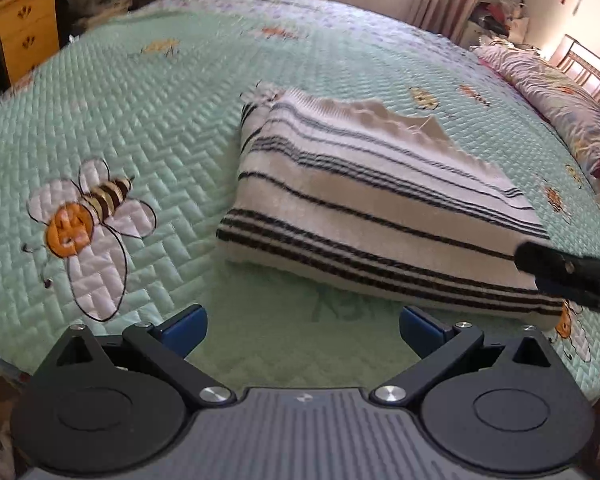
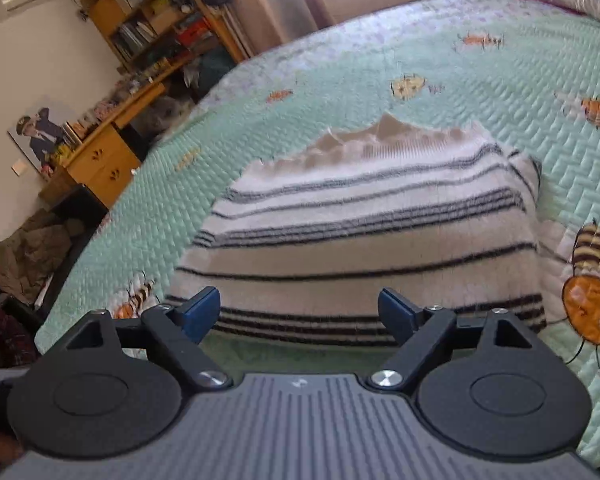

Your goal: Fold clothes

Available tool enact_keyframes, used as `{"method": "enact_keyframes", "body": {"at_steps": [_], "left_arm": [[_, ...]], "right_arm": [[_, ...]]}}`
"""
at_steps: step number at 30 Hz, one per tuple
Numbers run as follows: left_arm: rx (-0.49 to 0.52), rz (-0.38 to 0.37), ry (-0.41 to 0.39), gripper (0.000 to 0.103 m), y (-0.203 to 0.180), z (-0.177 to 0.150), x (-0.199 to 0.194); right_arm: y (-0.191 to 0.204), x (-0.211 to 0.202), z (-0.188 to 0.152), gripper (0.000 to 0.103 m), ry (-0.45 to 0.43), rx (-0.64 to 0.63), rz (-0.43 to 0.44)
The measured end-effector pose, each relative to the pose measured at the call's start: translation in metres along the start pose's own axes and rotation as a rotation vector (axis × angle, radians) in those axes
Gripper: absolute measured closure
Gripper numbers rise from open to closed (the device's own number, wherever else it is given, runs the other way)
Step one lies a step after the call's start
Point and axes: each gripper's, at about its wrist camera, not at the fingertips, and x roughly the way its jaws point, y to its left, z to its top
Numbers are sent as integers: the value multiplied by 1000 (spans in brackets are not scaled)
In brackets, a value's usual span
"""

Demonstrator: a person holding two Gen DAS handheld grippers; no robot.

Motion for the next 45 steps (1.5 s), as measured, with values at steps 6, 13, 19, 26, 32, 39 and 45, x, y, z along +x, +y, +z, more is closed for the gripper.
{"method": "enact_keyframes", "body": {"at_steps": [6,13,19,26,32,39,45], "left_arm": [[-33,-38,46,1,14,7,33],[-64,-49,85,1,31,13,59],[-79,-62,82,1,37,16,63],[-79,-72,80,1,37,17,63],[-77,-76,81,1,36,15,62],[-158,-140,68,1,49,13,67],[-376,-380,45,1,83,14,77]], "right_arm": [[0,17,-9,17,16,5,-10],[9,30,-5,17,10,26,12],[17,38,-6,17,30,8,21],[18,37,-9,17,43,-4,15],[17,39,-13,17,59,-6,11],[26,36,-12,17,42,-68,-18],[61,33,17,17,-26,-272,-69]]}}
